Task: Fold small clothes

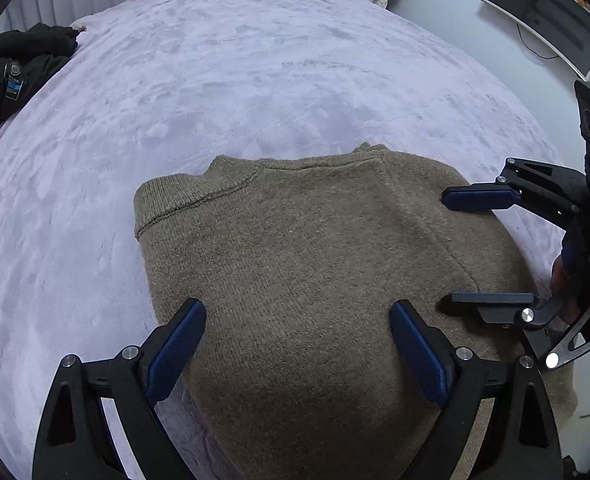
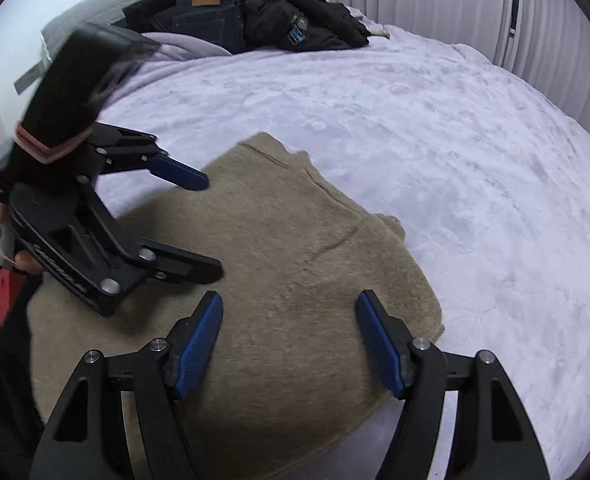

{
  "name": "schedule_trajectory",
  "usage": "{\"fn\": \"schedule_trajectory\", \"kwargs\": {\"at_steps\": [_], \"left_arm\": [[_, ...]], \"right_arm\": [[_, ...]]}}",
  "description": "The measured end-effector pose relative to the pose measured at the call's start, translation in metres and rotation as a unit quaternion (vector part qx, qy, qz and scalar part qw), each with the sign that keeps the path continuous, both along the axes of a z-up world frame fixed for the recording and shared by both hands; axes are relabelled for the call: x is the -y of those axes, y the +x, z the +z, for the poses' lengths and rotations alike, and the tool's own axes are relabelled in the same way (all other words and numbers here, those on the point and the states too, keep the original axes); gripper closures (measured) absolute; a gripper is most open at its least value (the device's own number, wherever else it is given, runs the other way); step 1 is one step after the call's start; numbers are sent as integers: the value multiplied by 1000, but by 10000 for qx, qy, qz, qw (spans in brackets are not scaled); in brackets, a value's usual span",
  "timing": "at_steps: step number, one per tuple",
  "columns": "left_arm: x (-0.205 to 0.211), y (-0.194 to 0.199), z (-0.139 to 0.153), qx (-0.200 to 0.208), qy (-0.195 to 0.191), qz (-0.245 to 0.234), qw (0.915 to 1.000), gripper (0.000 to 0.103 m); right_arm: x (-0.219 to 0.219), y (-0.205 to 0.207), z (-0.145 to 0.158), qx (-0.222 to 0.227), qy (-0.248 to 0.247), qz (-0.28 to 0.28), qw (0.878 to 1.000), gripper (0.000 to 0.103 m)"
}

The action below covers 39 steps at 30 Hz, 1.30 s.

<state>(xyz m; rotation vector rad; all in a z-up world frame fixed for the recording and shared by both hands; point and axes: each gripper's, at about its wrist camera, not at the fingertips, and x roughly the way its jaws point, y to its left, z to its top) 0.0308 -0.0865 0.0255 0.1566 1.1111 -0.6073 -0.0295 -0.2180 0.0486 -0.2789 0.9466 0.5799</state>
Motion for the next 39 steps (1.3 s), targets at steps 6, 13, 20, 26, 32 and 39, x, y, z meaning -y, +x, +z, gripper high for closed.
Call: {"fn": "schedule_trajectory", "kwargs": {"at_steps": [6,13,20,26,32,39], "left_arm": [[-3,-8,13,203,208,162,9994,8],[-21,-31,20,412,361,277,9981,8],[-31,-43,21,351,374,377,9980,8],[-37,-60,26,485,515,545,9960,8],[-56,-102,50,785,425,551,9945,8],[-64,-126,26,542,527,521,9958,8]], "right_arm": [[17,-1,4,-89,339,-394,9986,24],[-21,-80,48,581,380,744,9948,24],[-44,-103,-2,413,-593,1061,9917,24],[-19,-121,-6,527,-575,721,9943,23],[-20,-150,28,742,-444,589,9945,23],[-40,-167,16,658,-183,714,9951,23]]}}
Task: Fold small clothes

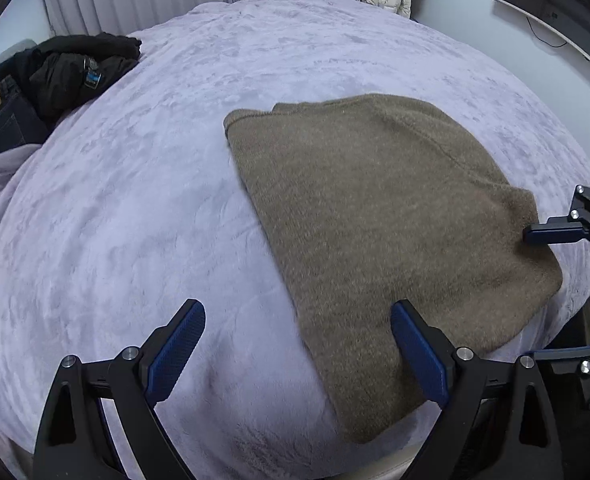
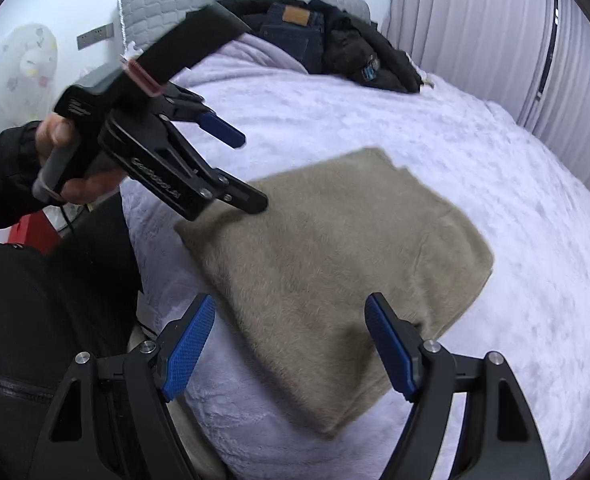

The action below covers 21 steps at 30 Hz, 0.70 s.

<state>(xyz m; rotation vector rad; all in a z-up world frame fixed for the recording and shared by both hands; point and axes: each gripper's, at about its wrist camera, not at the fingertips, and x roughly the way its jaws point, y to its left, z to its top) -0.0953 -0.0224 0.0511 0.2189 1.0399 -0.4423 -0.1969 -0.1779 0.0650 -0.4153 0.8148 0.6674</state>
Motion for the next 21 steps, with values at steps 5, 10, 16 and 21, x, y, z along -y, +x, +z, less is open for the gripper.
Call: {"fn": "schedule_trajectory", "kwargs": {"at_steps": [5,10,16,21], "left_arm": [[-2,-6,-17,-122,133,111,9998,0],[1,-8,-16,-130,226,150,9995,0],[5,-12,3,66,419,146,9990,0],[30,8,13,278,572,14,9980,0]], "right_arm": [[14,-3,-37,-180,-151,-352,9991,23],[19,-7,-34,-221,48,-478,9986,23],[24,-14,-12,-356,-365,-549,9972,23],[16,5,30,223,20,-362,9991,21]]}}
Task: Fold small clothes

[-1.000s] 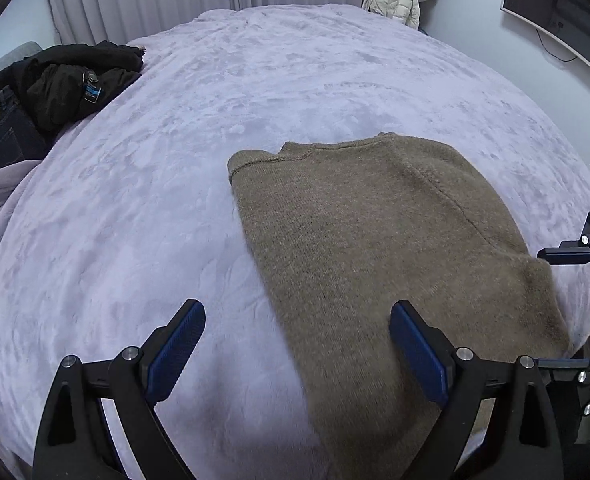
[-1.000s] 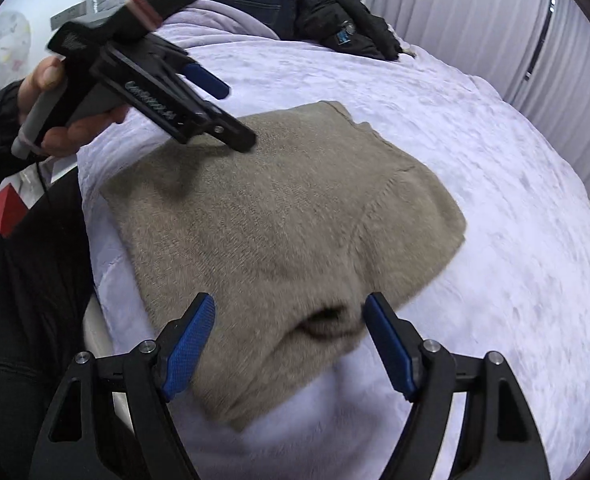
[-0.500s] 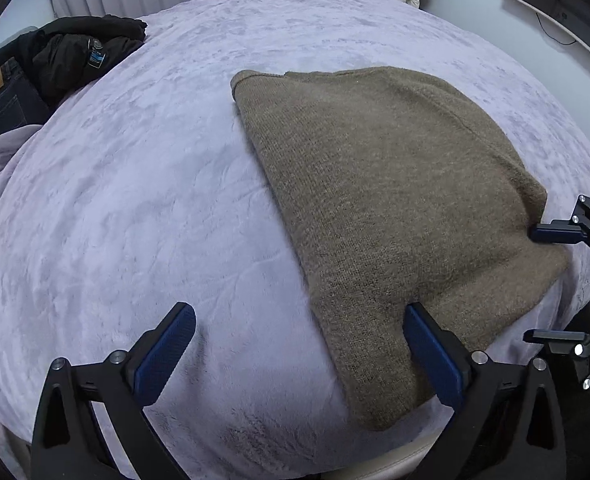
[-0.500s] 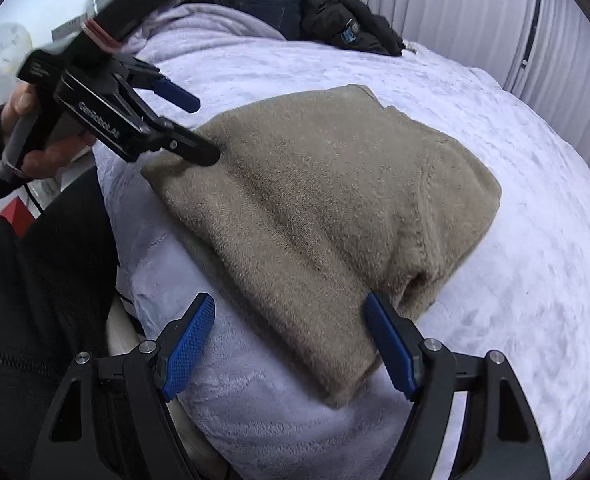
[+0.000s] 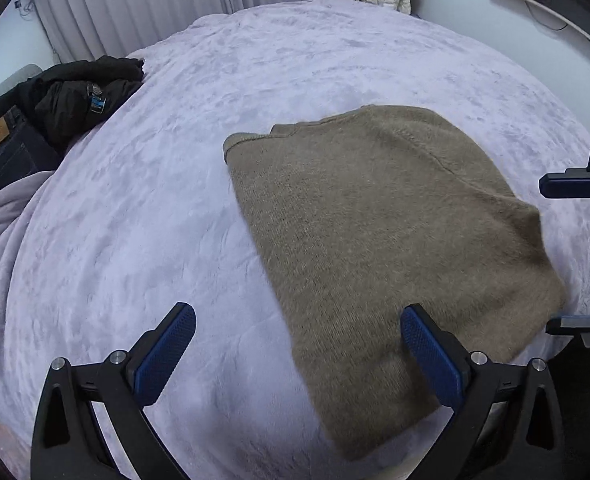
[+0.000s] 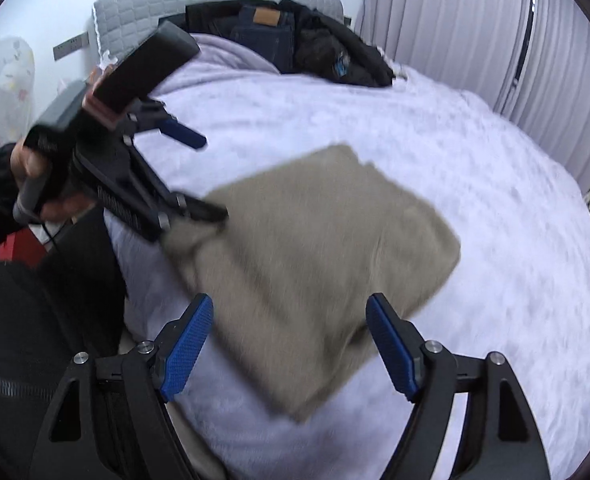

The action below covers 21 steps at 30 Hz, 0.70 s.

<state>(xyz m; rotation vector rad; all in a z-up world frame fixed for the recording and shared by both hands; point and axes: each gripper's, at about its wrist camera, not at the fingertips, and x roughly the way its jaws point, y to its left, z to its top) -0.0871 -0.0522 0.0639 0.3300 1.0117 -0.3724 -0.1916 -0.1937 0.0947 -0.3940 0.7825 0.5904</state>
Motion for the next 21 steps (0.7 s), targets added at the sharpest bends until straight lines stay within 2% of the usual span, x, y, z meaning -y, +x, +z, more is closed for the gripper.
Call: {"fn": "schedule_trajectory", "kwargs": {"at_steps": [1,4,7,9,14,17,21], "left_arm": [[1,8,-7,-174,15,28,9998,0],[-1,19,-14,-487,-165,83,9986,0],[4,18,-6,-549,-49,95,9984,0],[10,14,4,-488,44,39,9988,0],[27,7,21,-450,170,-77,9988,0],[33,5,22,-493,245,-2,9985,0],[31,5,18,-676,6,230,9974,0]], "right_arm": [[-4,11,-2,-2,-41,15,10000,21],[-7,43,-27,-422,-213,-29,9989,21],[-2,67,-47,-946,-186,-212,9951,22],[-4,67,-38,-1012,-254,-281,9941,21],[-13,62,-12,-1338,-983,-843,9825,21],[-12,58,0,-1555,-945,-995,9783,21],[-12,59,7,-1626,-860,-1063,9772,21]]}}
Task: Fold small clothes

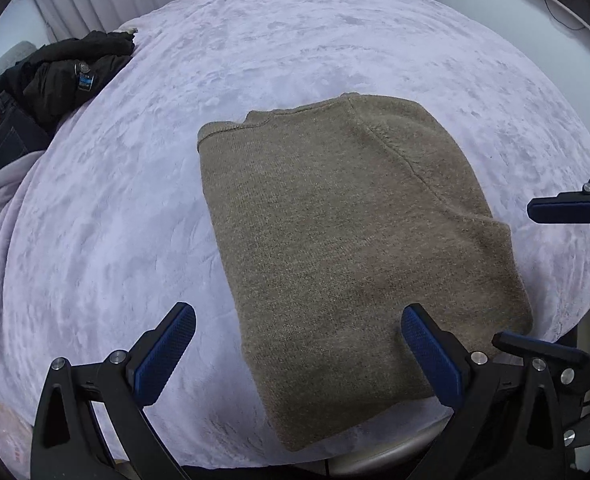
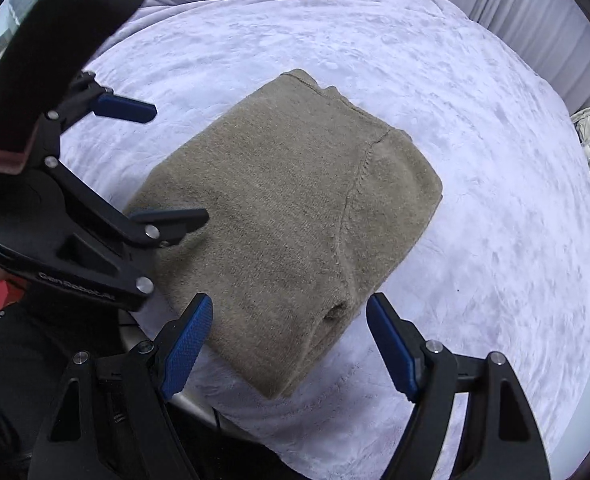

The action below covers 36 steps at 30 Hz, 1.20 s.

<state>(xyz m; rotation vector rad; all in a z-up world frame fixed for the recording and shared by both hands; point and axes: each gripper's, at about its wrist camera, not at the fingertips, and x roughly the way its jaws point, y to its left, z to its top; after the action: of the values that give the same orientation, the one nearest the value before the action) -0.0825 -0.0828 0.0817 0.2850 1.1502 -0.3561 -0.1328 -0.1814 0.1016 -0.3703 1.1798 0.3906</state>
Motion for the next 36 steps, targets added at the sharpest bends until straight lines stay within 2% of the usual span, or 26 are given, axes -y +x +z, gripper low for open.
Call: {"fn": "schedule_trajectory", "kwargs": {"at_steps": [4,9,16,36], "left_arm": [[-7,0,-2,-51,-163,412,9990,0],[-5,-2,-7,-274,-214,533,9980,0],[6,-10,-8,-416,-275,307,9983,0],[8,-4,-3,-451,-332,130,9983,0]], "right_arm": [[0,-4,-4,-65,-53,-107,9999,21],[1,-8,-11,-75,-117,-240,9996,21],[1,-11,-17,-189,10,-497,9986,21],[-7,-1,-16,-252,-125,-346,9990,21]]}}
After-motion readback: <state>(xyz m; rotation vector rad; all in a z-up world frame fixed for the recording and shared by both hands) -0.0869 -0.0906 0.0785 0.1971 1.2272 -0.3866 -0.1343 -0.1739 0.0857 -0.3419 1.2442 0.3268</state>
